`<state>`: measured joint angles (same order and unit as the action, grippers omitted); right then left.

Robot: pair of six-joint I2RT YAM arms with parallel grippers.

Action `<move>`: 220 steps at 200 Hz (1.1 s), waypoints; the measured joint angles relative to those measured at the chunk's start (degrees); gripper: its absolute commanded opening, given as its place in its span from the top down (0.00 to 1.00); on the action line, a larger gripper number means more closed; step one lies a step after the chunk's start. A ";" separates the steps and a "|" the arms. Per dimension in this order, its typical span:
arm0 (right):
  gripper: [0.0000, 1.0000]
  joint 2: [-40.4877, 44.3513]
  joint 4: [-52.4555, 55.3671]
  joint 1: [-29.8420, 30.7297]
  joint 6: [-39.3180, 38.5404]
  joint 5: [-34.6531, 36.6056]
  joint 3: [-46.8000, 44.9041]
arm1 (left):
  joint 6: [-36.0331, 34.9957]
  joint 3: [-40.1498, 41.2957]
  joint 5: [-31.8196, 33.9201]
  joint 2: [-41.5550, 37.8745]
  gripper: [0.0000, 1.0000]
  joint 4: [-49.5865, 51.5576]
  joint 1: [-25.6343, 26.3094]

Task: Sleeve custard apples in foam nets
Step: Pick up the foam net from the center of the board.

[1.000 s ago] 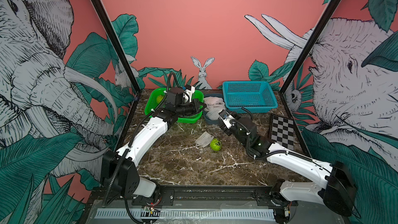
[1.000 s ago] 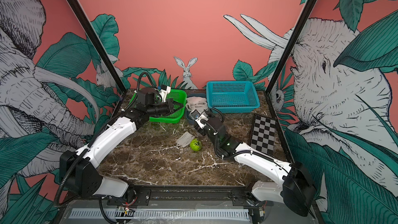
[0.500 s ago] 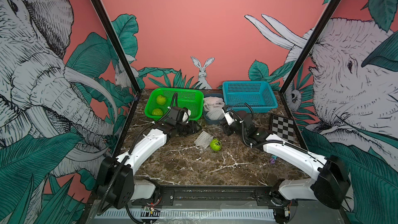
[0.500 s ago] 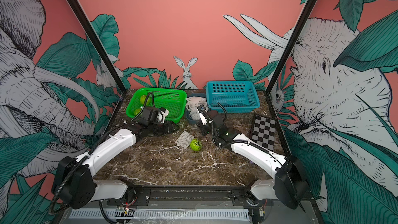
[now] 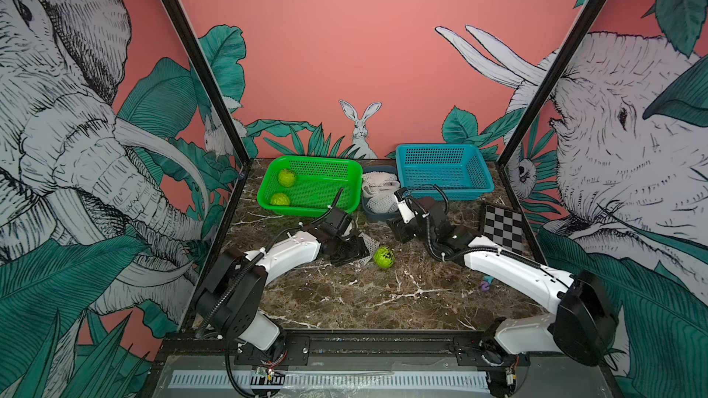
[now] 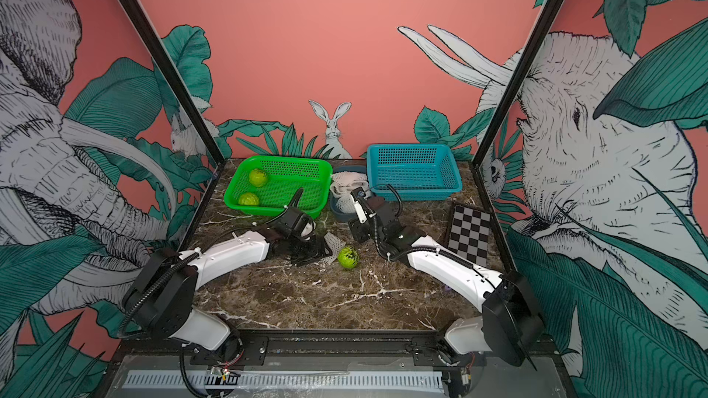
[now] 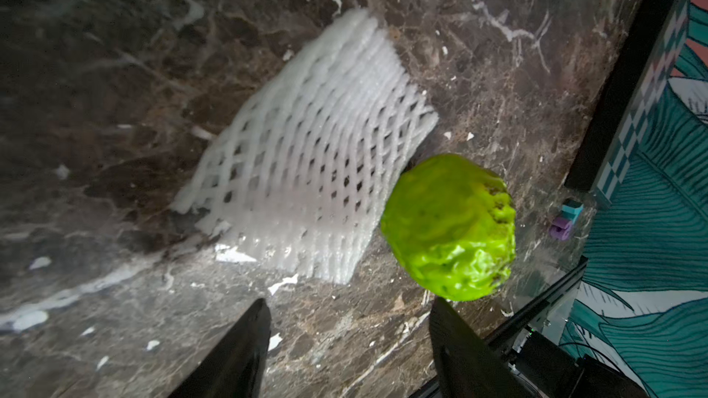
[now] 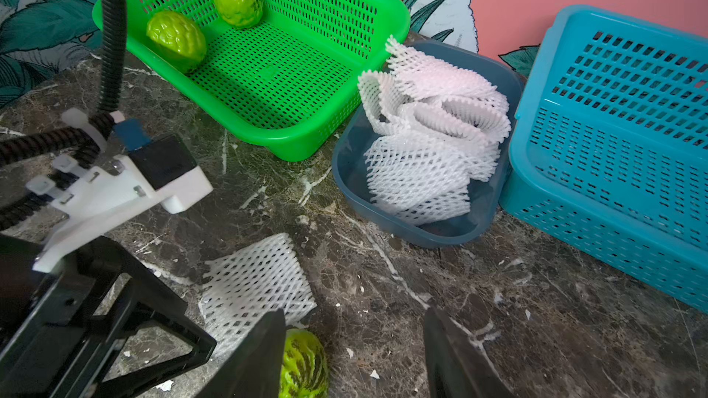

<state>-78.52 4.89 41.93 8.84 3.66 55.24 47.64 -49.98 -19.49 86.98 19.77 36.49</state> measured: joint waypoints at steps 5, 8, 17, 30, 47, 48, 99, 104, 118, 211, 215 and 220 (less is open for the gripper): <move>0.40 0.00 -0.09 0.00 0.00 0.00 0.00 | 0.22 0.07 0.13 0.00 0.31 -0.04 0.00; 0.40 0.00 -0.13 0.00 0.00 0.00 0.00 | 0.35 0.11 0.26 0.00 0.31 -0.15 0.00; 0.40 0.00 -0.37 0.00 0.00 0.04 0.00 | 0.81 0.26 0.50 0.09 0.31 -0.50 0.00; 0.40 0.00 -0.74 0.00 -0.04 0.17 0.00 | 1.29 0.26 0.57 0.79 0.32 -1.29 0.00; 0.39 -0.02 -0.85 0.00 -0.15 0.33 0.00 | 1.75 0.24 0.63 2.51 0.33 -2.45 0.00; 0.39 -0.02 -0.85 0.00 -0.15 0.35 0.00 | 1.77 0.24 0.66 2.60 0.33 -2.49 0.00; 0.39 0.26 -1.05 -0.28 -0.57 1.51 -0.63 | 2.38 -0.68 0.98 7.17 0.49 -3.45 0.00; 0.39 0.26 -1.07 -0.33 -0.57 1.53 -0.68 | 2.47 -0.70 0.98 7.32 0.53 -3.50 0.00; 0.39 0.26 -1.14 -0.37 -0.57 1.62 -0.79 | 2.43 -0.92 1.11 7.58 0.63 -3.41 0.00; 0.39 0.28 -1.44 -0.37 -0.57 1.66 -1.53 | 0.07 -4.63 2.45 8.81 1.00 -2.12 -0.66; 0.39 0.28 -1.42 -0.37 -0.57 1.68 -1.64 | -0.11 -4.63 2.51 8.76 1.00 -1.99 -0.72; 0.39 0.28 -1.36 -0.37 -0.57 1.68 -1.70 | -0.24 -4.66 2.60 8.63 1.00 -1.81 -0.85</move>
<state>-78.24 3.53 41.56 8.27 5.34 53.54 47.40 -54.63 -16.88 95.61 17.96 35.64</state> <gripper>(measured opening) 0.611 0.038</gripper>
